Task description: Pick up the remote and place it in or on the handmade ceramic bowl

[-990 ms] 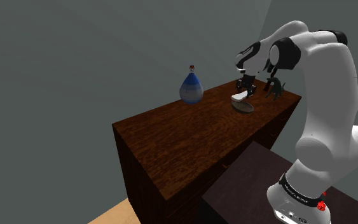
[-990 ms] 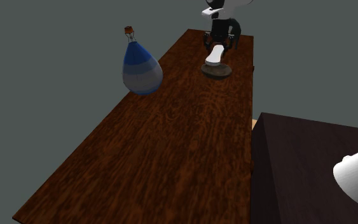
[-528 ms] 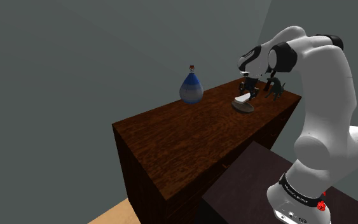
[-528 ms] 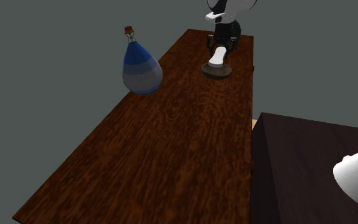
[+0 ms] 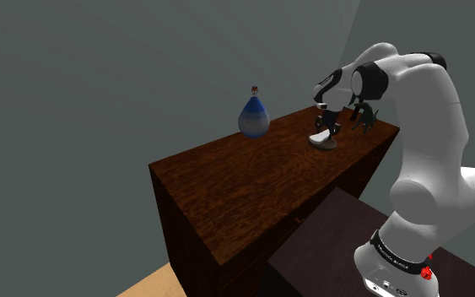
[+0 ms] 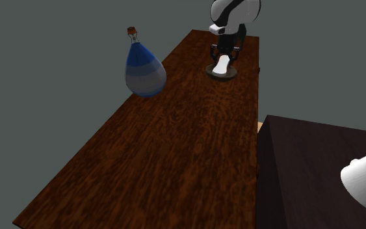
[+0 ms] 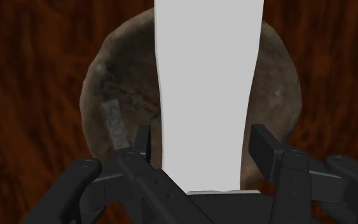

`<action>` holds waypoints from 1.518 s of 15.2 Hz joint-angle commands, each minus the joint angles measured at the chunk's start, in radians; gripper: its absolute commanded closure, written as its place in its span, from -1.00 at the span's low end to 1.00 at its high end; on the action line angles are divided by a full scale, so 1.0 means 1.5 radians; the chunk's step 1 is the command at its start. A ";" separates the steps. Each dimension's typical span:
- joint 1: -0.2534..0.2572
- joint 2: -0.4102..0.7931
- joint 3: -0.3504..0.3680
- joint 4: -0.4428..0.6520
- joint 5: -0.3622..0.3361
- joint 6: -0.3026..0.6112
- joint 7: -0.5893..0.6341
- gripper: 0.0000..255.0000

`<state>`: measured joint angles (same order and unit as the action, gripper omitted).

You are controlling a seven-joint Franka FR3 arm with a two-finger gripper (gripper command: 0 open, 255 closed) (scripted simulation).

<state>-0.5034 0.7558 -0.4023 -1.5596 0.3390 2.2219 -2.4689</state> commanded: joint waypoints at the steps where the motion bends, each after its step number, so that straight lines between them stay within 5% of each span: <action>1: -0.003 0.015 0.005 0.003 0.005 0.012 -0.002 1.00; 9: -0.003 0.015 0.005 0.003 0.005 0.012 -0.002 1.00; 10: -0.003 0.015 0.005 0.003 0.005 0.012 -0.002 -1.00; 23: 0.007 -0.034 -0.012 0.009 -0.014 -0.042 0.009 -1.00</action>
<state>-0.4935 0.7049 -0.4197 -1.5459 0.3179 2.1603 -2.4562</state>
